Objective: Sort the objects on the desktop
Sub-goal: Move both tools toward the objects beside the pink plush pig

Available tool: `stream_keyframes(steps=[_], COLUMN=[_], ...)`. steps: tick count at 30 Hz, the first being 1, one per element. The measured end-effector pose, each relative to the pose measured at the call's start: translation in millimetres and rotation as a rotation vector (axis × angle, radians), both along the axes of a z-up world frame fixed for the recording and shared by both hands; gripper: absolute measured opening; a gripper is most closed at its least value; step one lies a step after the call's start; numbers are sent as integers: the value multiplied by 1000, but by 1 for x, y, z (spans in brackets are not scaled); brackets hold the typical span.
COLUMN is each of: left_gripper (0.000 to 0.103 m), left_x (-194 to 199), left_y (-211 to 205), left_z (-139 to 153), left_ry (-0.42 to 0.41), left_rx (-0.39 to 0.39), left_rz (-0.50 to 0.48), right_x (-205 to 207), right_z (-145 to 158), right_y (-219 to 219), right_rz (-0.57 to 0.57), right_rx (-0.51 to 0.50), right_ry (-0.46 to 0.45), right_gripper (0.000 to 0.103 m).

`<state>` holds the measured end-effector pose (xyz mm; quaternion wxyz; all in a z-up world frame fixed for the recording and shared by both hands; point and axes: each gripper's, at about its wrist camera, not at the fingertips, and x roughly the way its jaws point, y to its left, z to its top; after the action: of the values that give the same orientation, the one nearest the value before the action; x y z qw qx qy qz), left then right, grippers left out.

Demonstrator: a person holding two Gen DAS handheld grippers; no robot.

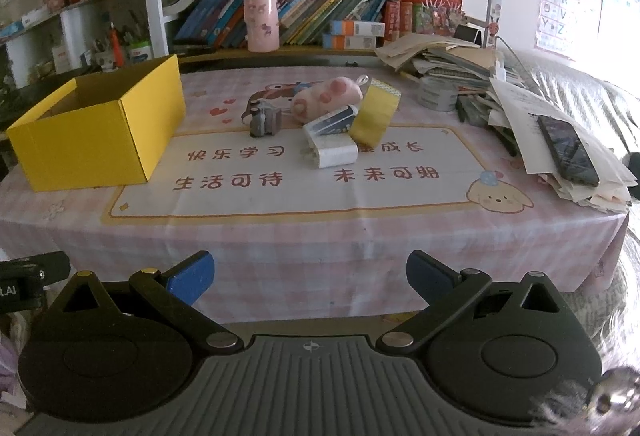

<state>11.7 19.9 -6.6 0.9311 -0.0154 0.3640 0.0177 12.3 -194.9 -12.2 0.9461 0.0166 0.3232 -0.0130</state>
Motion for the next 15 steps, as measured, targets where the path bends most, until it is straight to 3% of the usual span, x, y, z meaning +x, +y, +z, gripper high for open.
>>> stream_keyframes(steps=[15], left_gripper=[103], left_x=[1], left_y=[0], left_z=[4], left_ry=[-10], left_rx=[-15], left_rz=[-24], right_x=[-3], right_z=[5], right_y=[9], right_rz=[75], right_rx=[20], right_ry=[-31], right_gripper=[103])
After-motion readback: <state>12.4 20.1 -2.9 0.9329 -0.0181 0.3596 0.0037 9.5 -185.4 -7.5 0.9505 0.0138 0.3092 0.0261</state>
